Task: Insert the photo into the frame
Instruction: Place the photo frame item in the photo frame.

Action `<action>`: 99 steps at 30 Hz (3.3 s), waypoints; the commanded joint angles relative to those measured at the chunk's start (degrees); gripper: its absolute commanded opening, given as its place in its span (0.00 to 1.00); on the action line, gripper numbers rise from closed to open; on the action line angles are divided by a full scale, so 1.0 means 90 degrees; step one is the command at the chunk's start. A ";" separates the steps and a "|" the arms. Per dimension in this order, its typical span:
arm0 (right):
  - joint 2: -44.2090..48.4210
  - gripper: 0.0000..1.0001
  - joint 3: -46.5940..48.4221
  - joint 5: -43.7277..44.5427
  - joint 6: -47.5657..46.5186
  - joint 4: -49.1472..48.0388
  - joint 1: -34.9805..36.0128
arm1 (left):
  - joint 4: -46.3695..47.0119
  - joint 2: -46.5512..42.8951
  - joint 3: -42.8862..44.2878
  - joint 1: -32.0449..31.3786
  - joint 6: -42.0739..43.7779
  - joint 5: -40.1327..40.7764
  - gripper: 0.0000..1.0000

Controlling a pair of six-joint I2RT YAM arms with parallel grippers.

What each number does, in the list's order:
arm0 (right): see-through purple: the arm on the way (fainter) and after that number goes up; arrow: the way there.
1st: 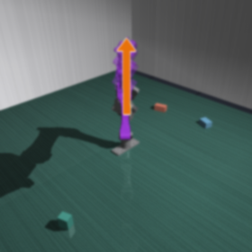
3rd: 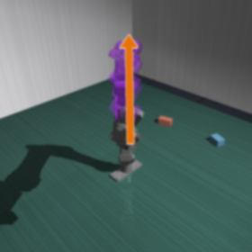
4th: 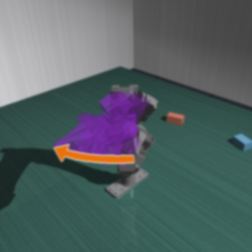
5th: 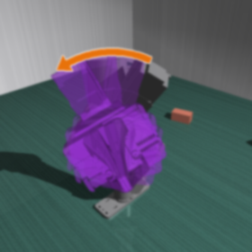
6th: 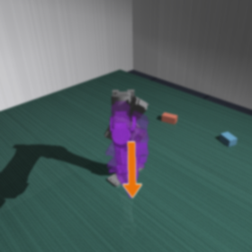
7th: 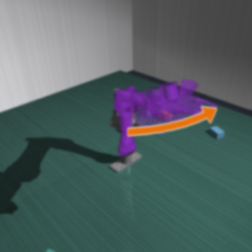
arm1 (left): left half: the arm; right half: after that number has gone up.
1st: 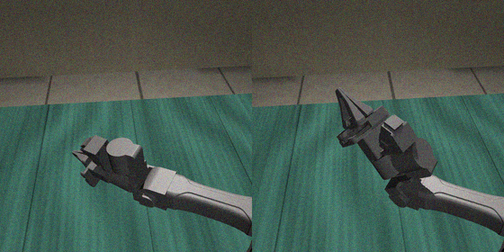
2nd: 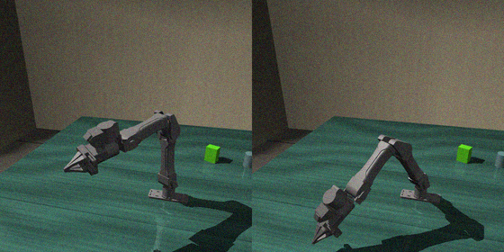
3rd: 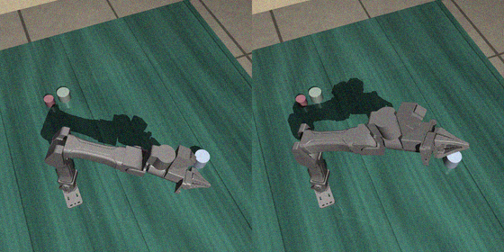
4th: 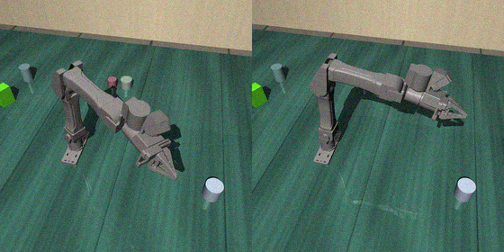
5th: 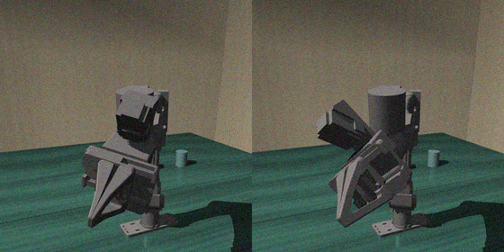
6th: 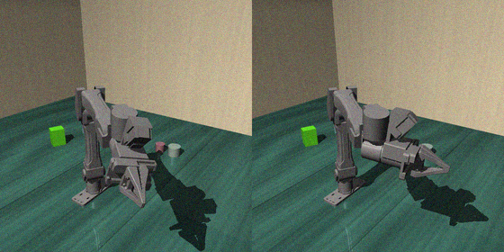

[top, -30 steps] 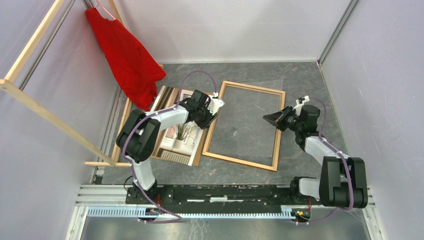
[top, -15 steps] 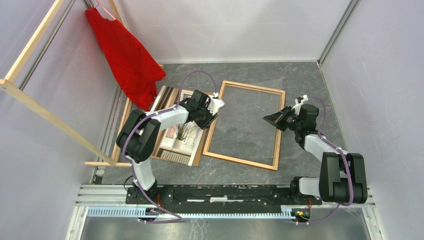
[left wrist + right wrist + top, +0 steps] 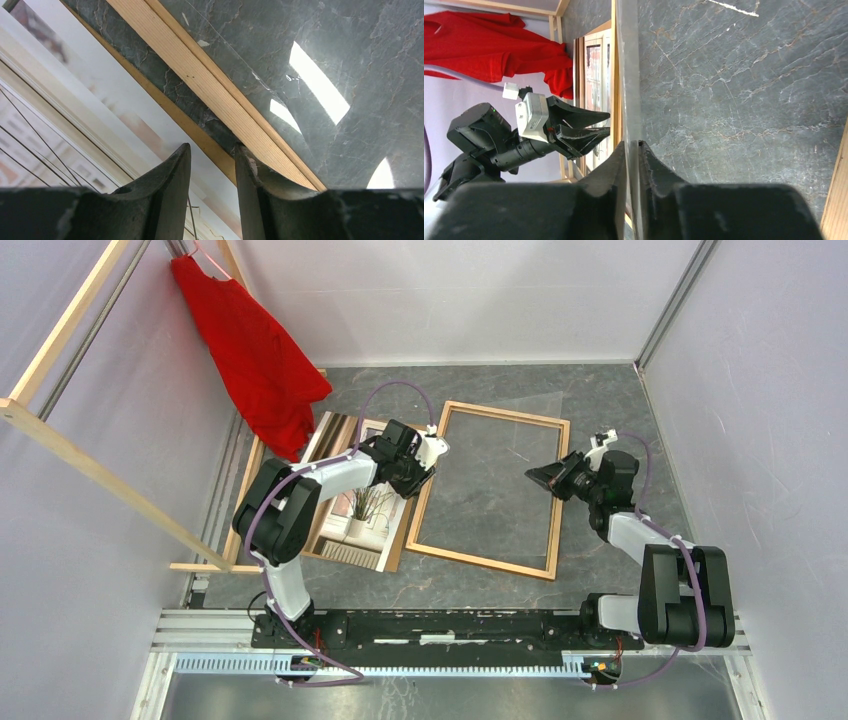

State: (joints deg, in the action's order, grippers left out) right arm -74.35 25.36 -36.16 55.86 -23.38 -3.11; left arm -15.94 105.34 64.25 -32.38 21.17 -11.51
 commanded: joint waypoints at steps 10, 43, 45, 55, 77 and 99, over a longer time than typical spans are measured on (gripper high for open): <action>-0.0023 0.73 0.0990 0.1141 -0.1746 0.1698 0.0233 | -0.0250 0.0006 -0.0059 -0.0152 0.0058 -0.0535 0.45; -0.0675 0.94 0.2285 0.3156 -0.3250 0.3750 0.0798 | -0.0340 0.0067 0.0000 -0.0157 0.0062 -0.0545 0.45; -0.0676 0.95 0.2346 0.3238 -0.3295 0.3819 0.0805 | -0.0347 0.0080 0.0009 -0.0158 0.0070 -0.0545 0.45; -0.0705 0.96 0.2349 0.3369 -0.3328 0.3897 0.0796 | -0.0348 0.0097 0.0005 -0.0157 0.0084 -0.0528 0.45; 0.0267 0.98 0.1608 0.2478 -0.3161 0.3652 -0.0066 | -0.0377 0.0475 0.0639 -0.0238 0.0018 -0.0594 0.44; -0.0500 0.98 0.3089 0.3491 -0.1841 0.2693 0.3432 | -0.2131 -0.0440 0.2102 0.2302 0.0739 0.0050 0.67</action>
State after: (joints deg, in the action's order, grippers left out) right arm -72.49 44.58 -10.09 35.75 6.11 20.10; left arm -30.30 108.99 80.97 -19.88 22.20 -13.58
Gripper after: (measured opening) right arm 0.979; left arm 0.653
